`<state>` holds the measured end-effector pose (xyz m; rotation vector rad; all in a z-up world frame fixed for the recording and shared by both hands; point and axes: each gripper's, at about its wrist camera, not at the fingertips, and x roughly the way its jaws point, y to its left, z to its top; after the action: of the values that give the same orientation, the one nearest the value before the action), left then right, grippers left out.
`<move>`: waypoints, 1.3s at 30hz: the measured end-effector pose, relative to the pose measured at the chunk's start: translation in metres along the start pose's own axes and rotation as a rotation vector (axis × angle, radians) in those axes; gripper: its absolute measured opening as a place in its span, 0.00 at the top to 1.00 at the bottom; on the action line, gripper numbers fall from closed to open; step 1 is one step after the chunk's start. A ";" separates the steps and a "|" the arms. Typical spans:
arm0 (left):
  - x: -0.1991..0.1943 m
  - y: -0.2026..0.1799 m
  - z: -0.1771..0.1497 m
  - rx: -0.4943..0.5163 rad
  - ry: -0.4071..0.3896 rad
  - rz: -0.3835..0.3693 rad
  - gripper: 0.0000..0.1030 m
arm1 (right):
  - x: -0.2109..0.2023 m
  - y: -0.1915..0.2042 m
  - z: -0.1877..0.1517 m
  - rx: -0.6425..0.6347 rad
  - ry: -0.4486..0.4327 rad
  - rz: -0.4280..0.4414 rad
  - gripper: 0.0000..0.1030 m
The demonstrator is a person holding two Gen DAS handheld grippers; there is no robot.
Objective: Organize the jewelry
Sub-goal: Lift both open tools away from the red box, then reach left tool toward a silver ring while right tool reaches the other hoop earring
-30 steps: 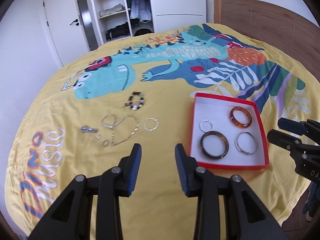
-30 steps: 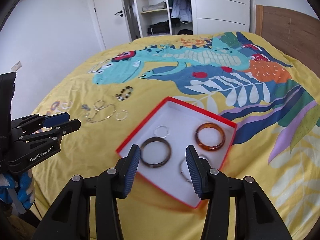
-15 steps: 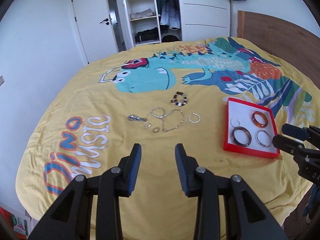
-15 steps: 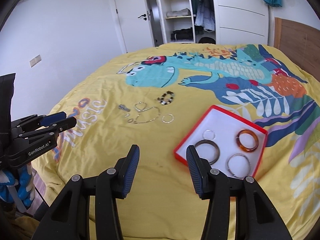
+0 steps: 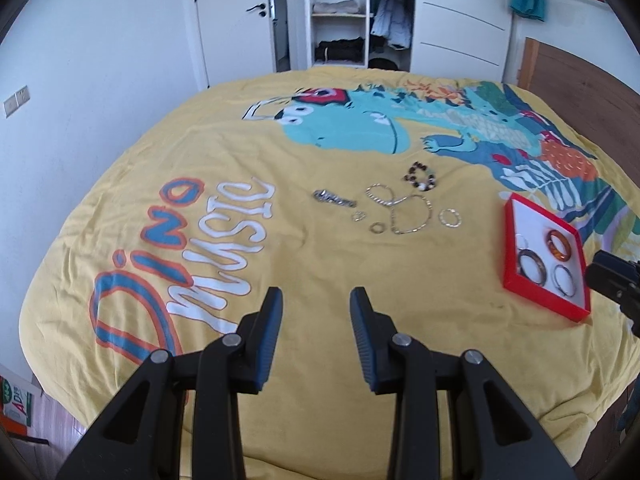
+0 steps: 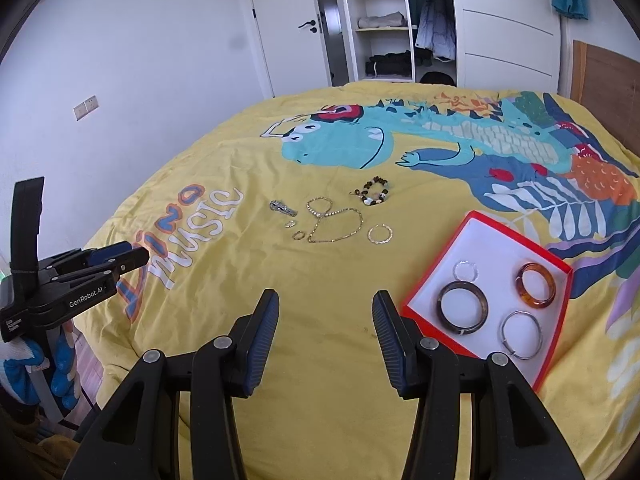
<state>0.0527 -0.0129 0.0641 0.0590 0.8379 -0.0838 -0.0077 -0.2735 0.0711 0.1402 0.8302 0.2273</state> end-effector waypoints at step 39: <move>0.246 -0.052 0.057 0.024 0.206 -0.299 0.68 | 0.223 -0.074 0.069 0.003 0.245 -0.070 0.62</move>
<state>0.2535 -0.0816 -0.0825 -0.0362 1.0471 -0.3745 0.1998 -0.2911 -0.0583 0.0870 1.0770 0.1793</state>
